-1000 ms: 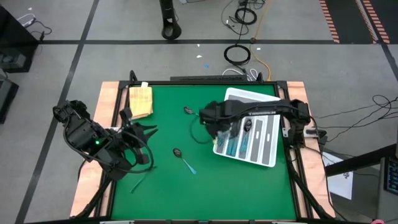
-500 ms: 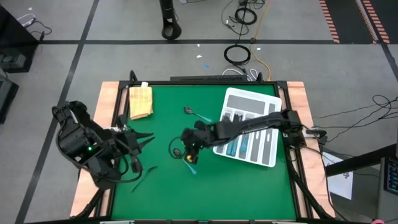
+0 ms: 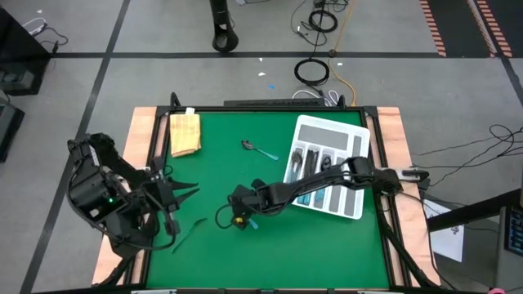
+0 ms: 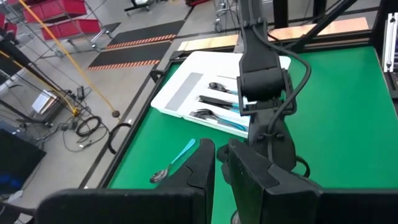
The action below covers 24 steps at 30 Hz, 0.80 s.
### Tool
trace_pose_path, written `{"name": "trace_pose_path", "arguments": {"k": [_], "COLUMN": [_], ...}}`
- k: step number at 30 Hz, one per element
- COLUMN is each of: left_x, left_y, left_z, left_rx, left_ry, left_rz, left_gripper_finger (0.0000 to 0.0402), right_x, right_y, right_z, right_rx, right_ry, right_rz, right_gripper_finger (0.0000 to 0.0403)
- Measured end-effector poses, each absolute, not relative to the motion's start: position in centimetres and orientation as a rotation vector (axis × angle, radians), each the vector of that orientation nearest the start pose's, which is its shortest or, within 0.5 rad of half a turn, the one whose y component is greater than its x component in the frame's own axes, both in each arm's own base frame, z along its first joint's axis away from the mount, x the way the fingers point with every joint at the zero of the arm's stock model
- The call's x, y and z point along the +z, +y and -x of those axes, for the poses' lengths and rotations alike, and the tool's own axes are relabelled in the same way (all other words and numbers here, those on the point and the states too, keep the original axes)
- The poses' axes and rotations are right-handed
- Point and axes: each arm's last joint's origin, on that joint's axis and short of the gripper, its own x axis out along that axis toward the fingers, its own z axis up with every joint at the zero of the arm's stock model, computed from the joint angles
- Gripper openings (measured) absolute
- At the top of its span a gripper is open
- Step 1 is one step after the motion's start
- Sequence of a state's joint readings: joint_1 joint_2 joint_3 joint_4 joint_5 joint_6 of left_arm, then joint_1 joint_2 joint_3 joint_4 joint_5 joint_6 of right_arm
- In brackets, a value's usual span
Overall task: Sort silverware
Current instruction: Put the blue spoon into the white cutlery tray
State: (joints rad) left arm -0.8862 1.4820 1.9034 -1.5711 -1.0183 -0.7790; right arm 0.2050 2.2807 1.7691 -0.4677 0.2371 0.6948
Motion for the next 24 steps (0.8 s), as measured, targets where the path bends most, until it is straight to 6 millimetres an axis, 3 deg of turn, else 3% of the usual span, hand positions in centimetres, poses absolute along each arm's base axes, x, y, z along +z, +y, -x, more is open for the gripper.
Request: {"name": "trace_pose_path", "arguments": {"k": [9,12,16,20,24], "left_x": [44.6,44.5,44.5,44.5,44.5], "left_y": [-16.4,-16.4,-16.4,-16.4,-16.4], "left_z": [-16.3,-16.3,-16.3,-16.3,-16.3], "left_rx": [0.335,0.327,0.324,0.32,0.319], "left_ry": [0.556,0.563,0.566,0.569,0.569], "left_rz": [-0.202,-0.22,-0.227,-0.237,-0.24], "left_gripper_finger": [0.0052,0.0052,0.0052,0.0052,0.0052], "right_x": [12.4,11.4,11.2,11.3,12.7], "right_y": [9.5,9.4,9.3,8.8,8.8], "right_z": [-48.6,-48.5,-48.3,-48.3,-48.7], "right_rx": [-0.377,-0.409,-0.421,-0.413,-0.366], "right_ry": [0.913,0.947,0.981,0.987,0.965], "right_rz": [-0.431,-0.459,-0.469,-0.497,-0.534], "right_gripper_finger": [0.0125,0.0104,0.002,0.0006,0.0003]}}
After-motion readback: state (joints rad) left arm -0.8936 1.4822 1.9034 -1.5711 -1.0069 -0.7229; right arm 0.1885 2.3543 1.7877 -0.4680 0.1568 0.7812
